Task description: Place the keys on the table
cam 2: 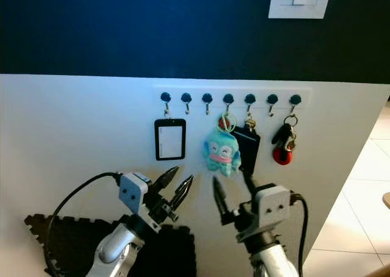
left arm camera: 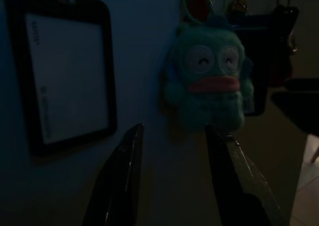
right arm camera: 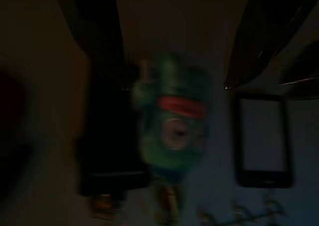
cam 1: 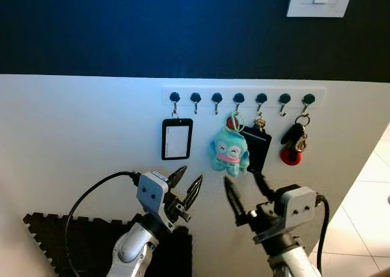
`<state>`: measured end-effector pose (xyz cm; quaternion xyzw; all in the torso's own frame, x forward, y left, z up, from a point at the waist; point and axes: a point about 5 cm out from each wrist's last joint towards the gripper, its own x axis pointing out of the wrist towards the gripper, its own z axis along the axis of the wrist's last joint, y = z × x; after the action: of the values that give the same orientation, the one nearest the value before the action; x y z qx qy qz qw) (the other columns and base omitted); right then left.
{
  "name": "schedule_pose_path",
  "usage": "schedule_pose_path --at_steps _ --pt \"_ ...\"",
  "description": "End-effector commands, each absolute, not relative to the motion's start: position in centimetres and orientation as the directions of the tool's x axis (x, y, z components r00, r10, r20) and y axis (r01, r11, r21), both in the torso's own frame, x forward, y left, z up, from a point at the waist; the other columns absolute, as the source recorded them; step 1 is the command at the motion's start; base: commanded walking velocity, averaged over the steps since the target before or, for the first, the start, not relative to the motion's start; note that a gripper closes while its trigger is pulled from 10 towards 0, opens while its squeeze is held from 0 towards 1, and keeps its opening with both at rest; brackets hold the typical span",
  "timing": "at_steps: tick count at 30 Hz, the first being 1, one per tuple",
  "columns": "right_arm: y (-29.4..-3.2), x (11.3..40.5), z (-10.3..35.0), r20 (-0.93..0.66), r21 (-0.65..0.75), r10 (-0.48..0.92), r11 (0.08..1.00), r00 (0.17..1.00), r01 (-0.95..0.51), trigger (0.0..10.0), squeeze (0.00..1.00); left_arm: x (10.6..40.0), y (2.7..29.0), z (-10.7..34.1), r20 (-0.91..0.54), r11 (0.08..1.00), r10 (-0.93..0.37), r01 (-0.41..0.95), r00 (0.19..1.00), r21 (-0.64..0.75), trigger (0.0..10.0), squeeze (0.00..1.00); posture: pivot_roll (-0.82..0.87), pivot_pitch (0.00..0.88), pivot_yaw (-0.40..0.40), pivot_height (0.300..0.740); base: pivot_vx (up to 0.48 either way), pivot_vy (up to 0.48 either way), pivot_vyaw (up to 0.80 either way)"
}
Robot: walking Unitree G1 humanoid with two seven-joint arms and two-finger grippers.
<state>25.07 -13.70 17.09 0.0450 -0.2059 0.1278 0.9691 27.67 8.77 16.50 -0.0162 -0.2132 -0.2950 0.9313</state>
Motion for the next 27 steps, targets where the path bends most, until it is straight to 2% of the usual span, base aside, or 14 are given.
schedule_pose_path --at_steps 1,9,12,14,19,27 --pt "-14.2 25.3 16.8 0.403 0.047 0.204 0.969 0.892 -0.243 10.0 0.00 27.9 9.3 16.3 0.390 0.843 -0.525 0.525 0.757 0.115 10.0 0.00 0.02 0.058 0.010 0.740 0.000 0.000 0.00" --pt "-15.0 26.3 17.4 0.419 0.031 0.186 0.975 0.889 -0.219 10.0 0.00 29.8 11.4 16.3 0.358 0.907 -0.422 0.378 0.833 0.188 10.0 0.00 0.02 0.056 0.014 0.740 0.000 0.000 0.00" --pt "-15.2 26.5 17.4 0.415 0.033 0.180 0.977 0.892 -0.212 10.0 0.00 30.0 11.7 16.2 0.350 0.913 -0.408 0.366 0.843 0.183 10.0 0.00 0.02 0.057 0.019 0.740 0.000 0.000 0.00" --pt "-15.5 27.2 17.0 0.392 0.049 0.173 0.977 0.903 -0.208 10.0 0.00 30.5 12.0 16.3 0.348 0.926 -0.376 0.357 0.858 0.121 10.0 0.00 0.03 0.059 0.022 0.740 0.000 0.000 0.00" --pt "-15.7 28.2 17.3 0.403 0.057 0.158 0.979 0.901 -0.196 10.0 0.00 30.8 11.9 16.7 0.357 0.914 -0.405 0.363 0.842 0.180 10.0 0.00 0.04 0.058 0.022 0.740 0.000 0.000 0.00" --pt "-15.6 29.1 17.8 0.415 0.066 0.161 0.976 0.895 -0.206 10.0 0.00 30.9 12.1 16.8 0.361 0.914 -0.405 0.361 0.840 0.185 10.0 0.00 0.04 0.062 0.016 0.740 0.000 0.000 0.00"
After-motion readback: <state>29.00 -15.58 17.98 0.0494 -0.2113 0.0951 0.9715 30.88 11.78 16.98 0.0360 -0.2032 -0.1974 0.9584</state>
